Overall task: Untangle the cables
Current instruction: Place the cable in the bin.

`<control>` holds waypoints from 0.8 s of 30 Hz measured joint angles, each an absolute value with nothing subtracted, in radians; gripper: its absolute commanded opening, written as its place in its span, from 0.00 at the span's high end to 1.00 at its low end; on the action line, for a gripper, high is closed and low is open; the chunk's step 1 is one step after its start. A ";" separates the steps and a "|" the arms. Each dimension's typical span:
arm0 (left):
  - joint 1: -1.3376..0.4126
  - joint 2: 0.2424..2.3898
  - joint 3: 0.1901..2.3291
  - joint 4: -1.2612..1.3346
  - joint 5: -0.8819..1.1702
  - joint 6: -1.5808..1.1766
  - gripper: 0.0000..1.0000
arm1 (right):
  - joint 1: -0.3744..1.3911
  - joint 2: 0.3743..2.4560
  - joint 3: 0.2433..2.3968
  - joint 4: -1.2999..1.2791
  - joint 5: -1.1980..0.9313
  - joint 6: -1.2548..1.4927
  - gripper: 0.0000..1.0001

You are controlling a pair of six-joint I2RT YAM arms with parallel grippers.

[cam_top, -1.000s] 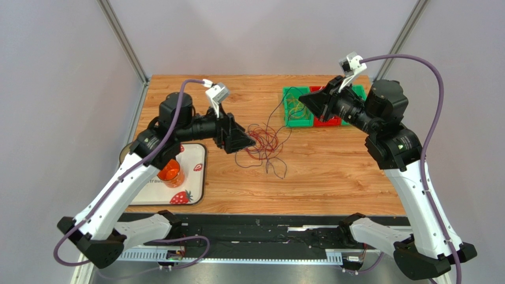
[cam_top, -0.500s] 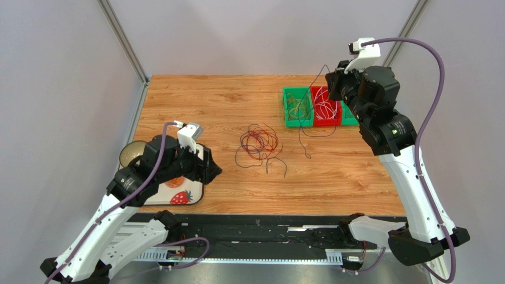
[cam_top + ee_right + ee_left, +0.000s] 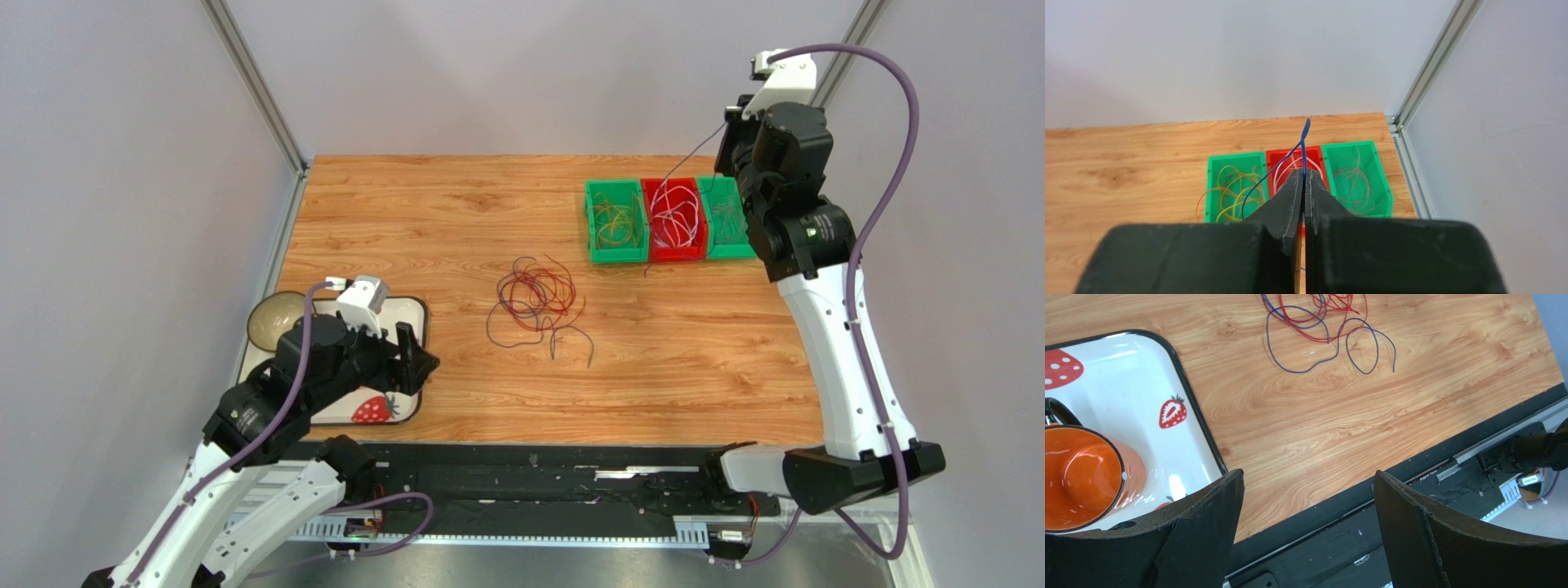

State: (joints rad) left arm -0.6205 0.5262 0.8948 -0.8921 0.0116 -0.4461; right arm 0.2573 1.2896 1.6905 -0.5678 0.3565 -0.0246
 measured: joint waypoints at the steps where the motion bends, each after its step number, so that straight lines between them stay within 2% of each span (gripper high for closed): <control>1: -0.620 0.526 0.895 -0.892 0.006 -0.447 0.15 | 0.236 1.305 1.706 -0.564 0.352 -0.027 1.00; 13: -0.620 0.565 0.895 -0.894 -0.010 -0.456 0.18 | 0.066 1.459 1.828 -0.509 0.316 -0.033 1.00; 24: -0.620 0.565 0.895 -0.902 -0.055 -0.478 0.18 | -0.053 1.531 1.834 -0.435 0.293 -0.057 1.00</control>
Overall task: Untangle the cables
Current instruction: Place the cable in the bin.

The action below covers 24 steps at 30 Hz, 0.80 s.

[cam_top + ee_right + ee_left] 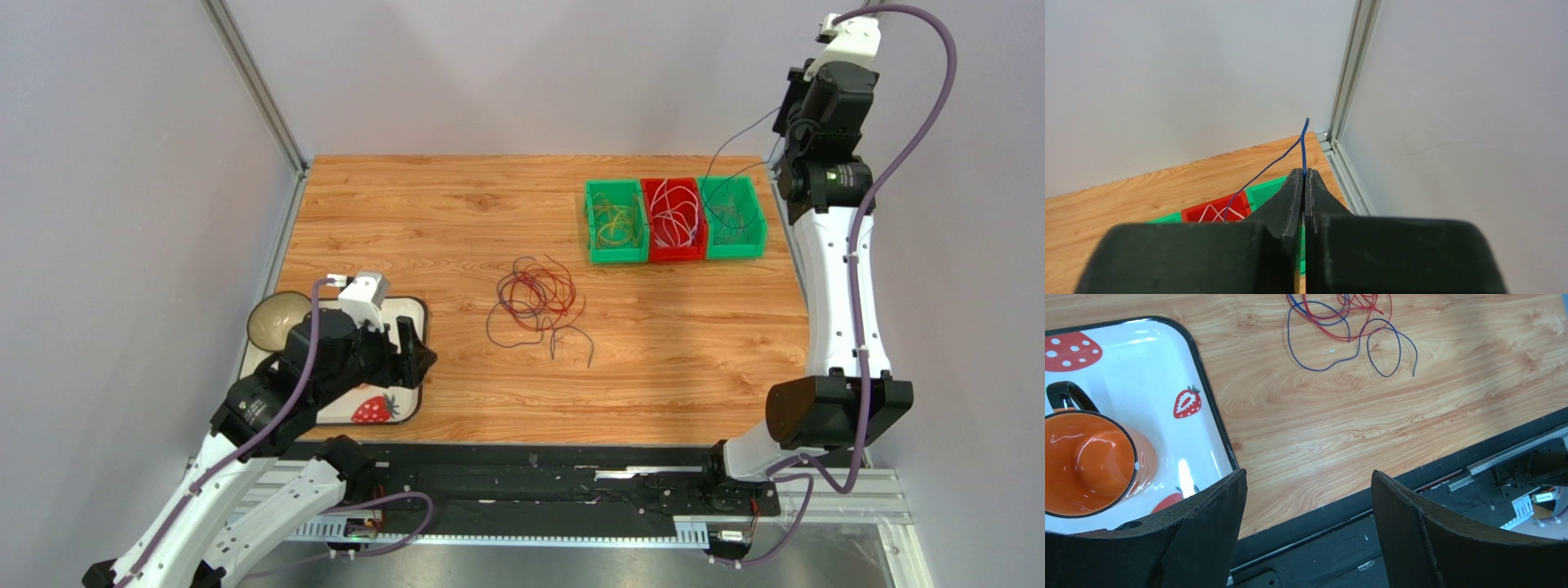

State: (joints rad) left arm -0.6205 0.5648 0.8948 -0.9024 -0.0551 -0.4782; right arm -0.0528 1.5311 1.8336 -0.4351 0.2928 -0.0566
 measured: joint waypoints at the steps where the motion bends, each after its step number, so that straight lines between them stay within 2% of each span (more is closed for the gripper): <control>1: -0.620 0.565 0.895 -0.902 -0.057 -0.479 0.18 | -0.065 1.536 1.834 -0.426 0.292 -0.058 1.00; 24: -0.620 0.571 0.895 -0.909 -0.065 -0.489 0.20 | -0.110 1.811 1.903 -0.291 0.353 -0.074 1.00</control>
State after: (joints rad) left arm -0.6205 0.5713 0.8948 -0.9092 -0.0650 -0.4889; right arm -0.1101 1.8111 1.9034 -0.2913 0.3531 -0.0738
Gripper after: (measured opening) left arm 0.802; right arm 0.011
